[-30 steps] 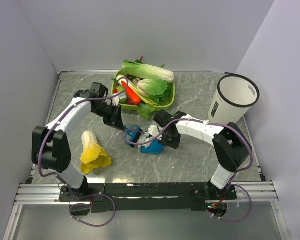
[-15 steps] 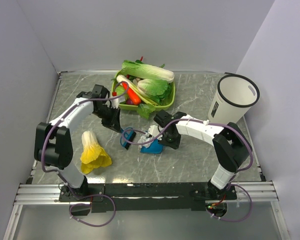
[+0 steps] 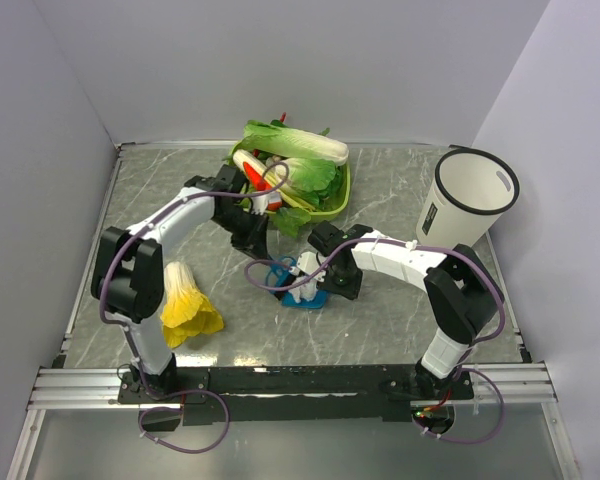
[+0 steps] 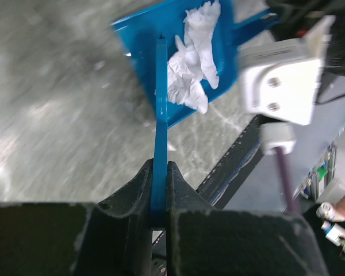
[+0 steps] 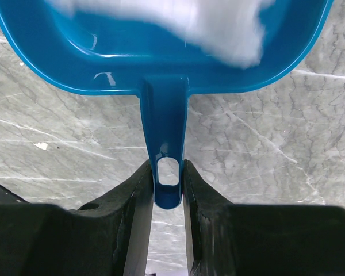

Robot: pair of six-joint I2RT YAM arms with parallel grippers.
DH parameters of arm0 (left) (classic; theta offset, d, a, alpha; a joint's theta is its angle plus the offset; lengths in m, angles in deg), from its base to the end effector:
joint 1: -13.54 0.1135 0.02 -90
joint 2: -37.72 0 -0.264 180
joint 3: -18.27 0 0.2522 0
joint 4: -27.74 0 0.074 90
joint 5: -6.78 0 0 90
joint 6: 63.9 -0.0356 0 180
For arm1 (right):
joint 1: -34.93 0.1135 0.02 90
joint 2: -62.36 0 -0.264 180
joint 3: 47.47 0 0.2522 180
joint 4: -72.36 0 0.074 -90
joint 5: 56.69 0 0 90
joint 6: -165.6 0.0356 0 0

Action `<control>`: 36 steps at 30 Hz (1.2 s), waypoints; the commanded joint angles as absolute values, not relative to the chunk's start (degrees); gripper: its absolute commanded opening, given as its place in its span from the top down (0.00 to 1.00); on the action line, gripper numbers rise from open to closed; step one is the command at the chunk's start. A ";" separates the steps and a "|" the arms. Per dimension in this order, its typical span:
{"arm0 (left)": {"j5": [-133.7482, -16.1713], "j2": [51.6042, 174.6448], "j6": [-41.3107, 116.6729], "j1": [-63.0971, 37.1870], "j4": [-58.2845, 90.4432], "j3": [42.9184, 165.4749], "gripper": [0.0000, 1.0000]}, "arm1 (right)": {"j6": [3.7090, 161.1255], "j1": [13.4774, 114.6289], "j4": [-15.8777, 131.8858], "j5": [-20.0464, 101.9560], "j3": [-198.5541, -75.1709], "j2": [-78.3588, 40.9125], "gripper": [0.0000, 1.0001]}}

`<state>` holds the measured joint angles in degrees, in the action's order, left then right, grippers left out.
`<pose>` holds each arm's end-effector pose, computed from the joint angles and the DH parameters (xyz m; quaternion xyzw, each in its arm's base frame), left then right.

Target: Sweep away the paper scraps from the table

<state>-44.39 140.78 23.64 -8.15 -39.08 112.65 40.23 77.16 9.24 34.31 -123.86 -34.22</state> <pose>0.3211 -0.1517 0.2341 0.2367 0.9061 -0.3450 0.0623 0.2215 0.2019 0.1799 -0.6259 0.7777 0.0122 0.0577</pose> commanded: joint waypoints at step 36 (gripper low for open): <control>-58.00 126.57 14.32 -4.12 -40.43 107.17 0.99 | 38.17 73.69 6.40 43.06 -119.06 -12.89 1.00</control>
<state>-57.24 126.53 15.23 -4.06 -42.21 107.69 40.73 75.57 8.86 37.48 -120.36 -21.28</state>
